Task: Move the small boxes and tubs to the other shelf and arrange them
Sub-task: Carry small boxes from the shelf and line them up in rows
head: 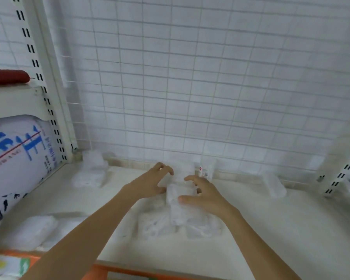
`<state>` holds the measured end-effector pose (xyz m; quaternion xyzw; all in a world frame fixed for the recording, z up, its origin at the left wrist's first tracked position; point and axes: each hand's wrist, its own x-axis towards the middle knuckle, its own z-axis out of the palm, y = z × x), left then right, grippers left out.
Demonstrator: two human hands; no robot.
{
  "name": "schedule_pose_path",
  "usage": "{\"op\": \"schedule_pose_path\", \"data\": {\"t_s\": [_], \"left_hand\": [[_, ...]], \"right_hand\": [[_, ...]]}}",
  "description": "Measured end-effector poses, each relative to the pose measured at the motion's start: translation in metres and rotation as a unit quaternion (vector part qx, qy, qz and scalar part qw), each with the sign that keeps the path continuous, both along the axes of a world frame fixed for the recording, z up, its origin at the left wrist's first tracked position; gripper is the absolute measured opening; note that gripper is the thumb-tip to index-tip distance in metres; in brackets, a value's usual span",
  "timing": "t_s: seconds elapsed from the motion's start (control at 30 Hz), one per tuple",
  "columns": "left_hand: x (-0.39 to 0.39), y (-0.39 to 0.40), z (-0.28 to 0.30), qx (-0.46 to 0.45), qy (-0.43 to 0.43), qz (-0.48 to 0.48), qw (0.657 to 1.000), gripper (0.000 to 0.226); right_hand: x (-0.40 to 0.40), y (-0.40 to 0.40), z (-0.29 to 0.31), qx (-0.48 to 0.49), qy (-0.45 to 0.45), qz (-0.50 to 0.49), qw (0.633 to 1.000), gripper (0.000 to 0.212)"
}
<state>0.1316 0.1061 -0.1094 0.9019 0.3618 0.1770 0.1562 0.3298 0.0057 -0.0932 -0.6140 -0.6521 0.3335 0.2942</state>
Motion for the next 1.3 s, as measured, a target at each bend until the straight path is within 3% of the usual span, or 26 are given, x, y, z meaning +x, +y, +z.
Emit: {"op": "schedule_pose_path", "data": {"t_s": [0.13, 0.23, 0.3, 0.43, 0.57, 0.67, 0.87, 0.97, 1.07, 1.17, 1.3], "left_hand": [[-0.024, 0.004, 0.002, 0.019, -0.004, -0.010, 1.000, 0.041], [-0.041, 0.006, 0.006, 0.023, -0.062, 0.001, 0.998, 0.029], [-0.049, 0.005, 0.013, -0.028, -0.107, 0.021, 0.994, 0.018], [-0.061, 0.001, 0.017, -0.151, -0.173, 0.028, 0.973, 0.022], [-0.067, -0.005, 0.021, -0.238, -0.237, 0.018, 0.942, 0.013], [-0.072, -0.011, 0.023, -0.252, -0.224, 0.003, 0.941, 0.016], [-0.083, -0.014, 0.021, -0.280, -0.189, -0.013, 0.941, 0.016], [-0.088, -0.015, 0.018, -0.245, -0.110, -0.017, 0.963, 0.046], [-0.089, -0.015, 0.016, -0.187, -0.068, -0.025, 0.980, 0.065], [-0.089, -0.016, 0.013, -0.154, -0.029, -0.055, 0.986, 0.068], [-0.090, -0.018, 0.008, -0.142, -0.013, -0.061, 0.988, 0.066]], "right_hand": [[-0.007, 0.001, 0.001, 0.048, -0.047, -0.006, 0.998, 0.052], [-0.013, 0.000, 0.005, 0.079, -0.020, -0.040, 0.996, 0.043], [-0.015, -0.001, 0.009, 0.086, 0.019, -0.084, 0.993, 0.036], [-0.018, -0.003, 0.017, 0.103, 0.039, -0.129, 0.985, 0.028], [-0.024, -0.003, 0.023, 0.114, 0.044, -0.165, 0.979, 0.038], [-0.027, -0.001, 0.026, 0.108, -0.007, -0.218, 0.970, 0.058], [-0.029, -0.013, 0.031, 0.086, -0.088, -0.284, 0.951, 0.057], [-0.030, -0.017, 0.031, 0.066, -0.031, -0.268, 0.961, 0.045], [-0.035, -0.028, 0.034, 0.038, 0.076, -0.235, 0.968, 0.019], [-0.036, -0.039, 0.032, 0.017, 0.084, -0.192, 0.978, 0.020], [-0.037, -0.045, 0.033, 0.007, 0.055, -0.233, 0.971, 0.021]]}}
